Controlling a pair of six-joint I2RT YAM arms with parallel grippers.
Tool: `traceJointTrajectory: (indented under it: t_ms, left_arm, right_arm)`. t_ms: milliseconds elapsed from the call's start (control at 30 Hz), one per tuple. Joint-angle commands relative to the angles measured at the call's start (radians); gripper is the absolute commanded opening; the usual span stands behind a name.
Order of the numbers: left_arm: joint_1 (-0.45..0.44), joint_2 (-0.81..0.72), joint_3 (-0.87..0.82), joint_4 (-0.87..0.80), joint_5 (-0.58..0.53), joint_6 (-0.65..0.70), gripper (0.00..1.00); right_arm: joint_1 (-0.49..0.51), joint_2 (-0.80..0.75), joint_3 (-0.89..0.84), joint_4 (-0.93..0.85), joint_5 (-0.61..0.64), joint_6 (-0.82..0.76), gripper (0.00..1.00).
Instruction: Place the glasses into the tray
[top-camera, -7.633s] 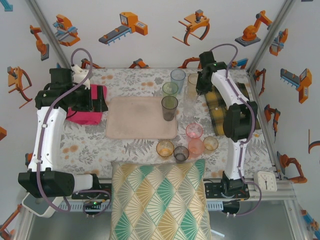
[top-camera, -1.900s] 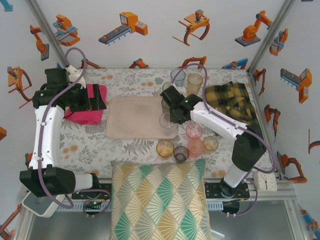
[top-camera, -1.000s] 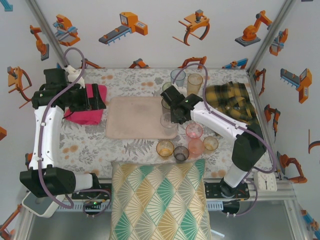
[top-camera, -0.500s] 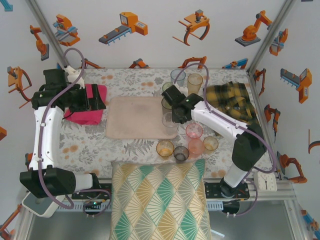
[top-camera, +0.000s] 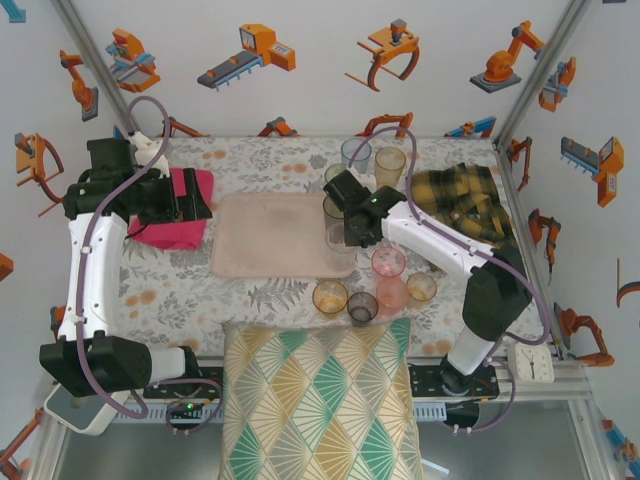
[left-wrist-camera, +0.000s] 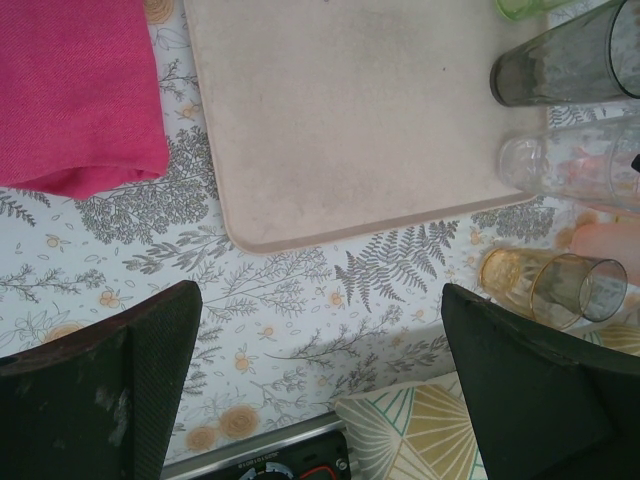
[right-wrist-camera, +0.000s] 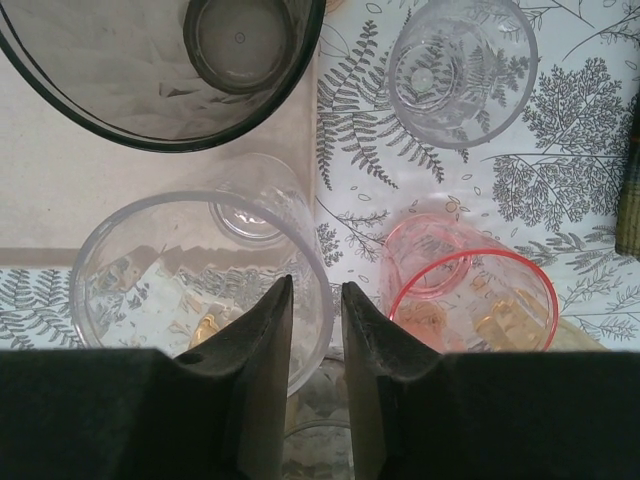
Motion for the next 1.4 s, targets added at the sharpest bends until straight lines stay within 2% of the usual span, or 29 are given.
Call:
traceJointTrajectory:
  t_ms: [0, 667, 1000, 1133, 1267, 1367]
  left_arm:
    - [0.009, -0.021, -0.005, 0.004, 0.023, -0.017, 0.97]
    - [0.009, -0.02, 0.002, 0.004, 0.013, -0.014, 0.97]
    - [0.009, -0.022, 0.003, 0.004, 0.012, -0.011, 0.97]
    - [0.009, -0.02, 0.012, -0.001, 0.002, 0.002, 0.97]
    - [0.008, -0.023, 0.02, -0.013, -0.008, 0.017, 0.97]
    - [0.008, -0.021, 0.028, -0.027, 0.001, 0.032, 0.97]
  right_arm:
    - [-0.011, 0.004, 0.038, -0.011, 0.0, 0.002, 0.3]
    - [-0.03, 0.0, 0.134, -0.064, -0.073, -0.045, 0.3]
    - [-0.041, -0.021, 0.213, -0.137, -0.027, -0.078, 0.31]
    - [-0.055, -0.046, 0.298, -0.158, 0.047, -0.129, 0.32]
    - [-0.091, -0.105, 0.32, -0.093, 0.132, -0.198, 0.43]
    - [-0.18, -0.105, 0.354, -0.076, 0.061, -0.212, 0.46]
